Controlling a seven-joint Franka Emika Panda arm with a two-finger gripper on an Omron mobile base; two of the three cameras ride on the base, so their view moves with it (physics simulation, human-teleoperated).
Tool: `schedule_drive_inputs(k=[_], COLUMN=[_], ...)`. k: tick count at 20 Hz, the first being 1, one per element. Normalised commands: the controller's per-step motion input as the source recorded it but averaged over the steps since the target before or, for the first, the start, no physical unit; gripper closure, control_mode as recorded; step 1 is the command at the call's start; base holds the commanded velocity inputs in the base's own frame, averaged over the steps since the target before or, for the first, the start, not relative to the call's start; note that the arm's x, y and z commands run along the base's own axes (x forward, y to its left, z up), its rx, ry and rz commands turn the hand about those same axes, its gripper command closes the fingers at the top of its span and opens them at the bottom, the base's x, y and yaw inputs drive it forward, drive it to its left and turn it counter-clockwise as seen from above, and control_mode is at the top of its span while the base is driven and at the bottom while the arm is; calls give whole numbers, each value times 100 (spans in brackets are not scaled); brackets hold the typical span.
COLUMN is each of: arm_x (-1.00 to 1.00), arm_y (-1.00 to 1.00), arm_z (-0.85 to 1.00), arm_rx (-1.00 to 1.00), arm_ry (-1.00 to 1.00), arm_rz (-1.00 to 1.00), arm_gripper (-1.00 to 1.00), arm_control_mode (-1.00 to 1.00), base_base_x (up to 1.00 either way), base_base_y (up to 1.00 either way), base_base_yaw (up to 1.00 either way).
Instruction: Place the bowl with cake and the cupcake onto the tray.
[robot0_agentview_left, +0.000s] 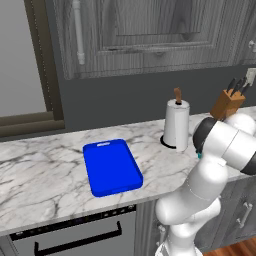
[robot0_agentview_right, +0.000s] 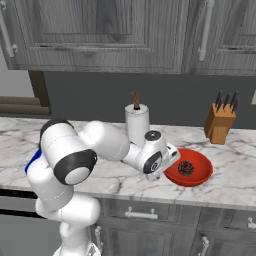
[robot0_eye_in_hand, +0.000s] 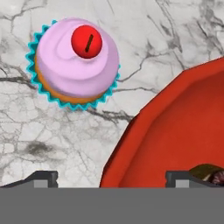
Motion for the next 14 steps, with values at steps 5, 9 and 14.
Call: schedule_drive_inputs(k=[5, 9, 14], arm_x=[0, -6, -15], arm_y=[0, 0, 0], arm_z=[-4, 1, 9], arm_rx=[0, 1, 0], arm_ry=[-3, 0, -1], arm_rz=[6, 4, 1], arm_gripper=[100, 100, 100], arm_control_mode=[-100, -100, -100], base_base_x=[0, 0, 0], base_base_y=[0, 0, 0], base_base_yaw=[0, 0, 0])
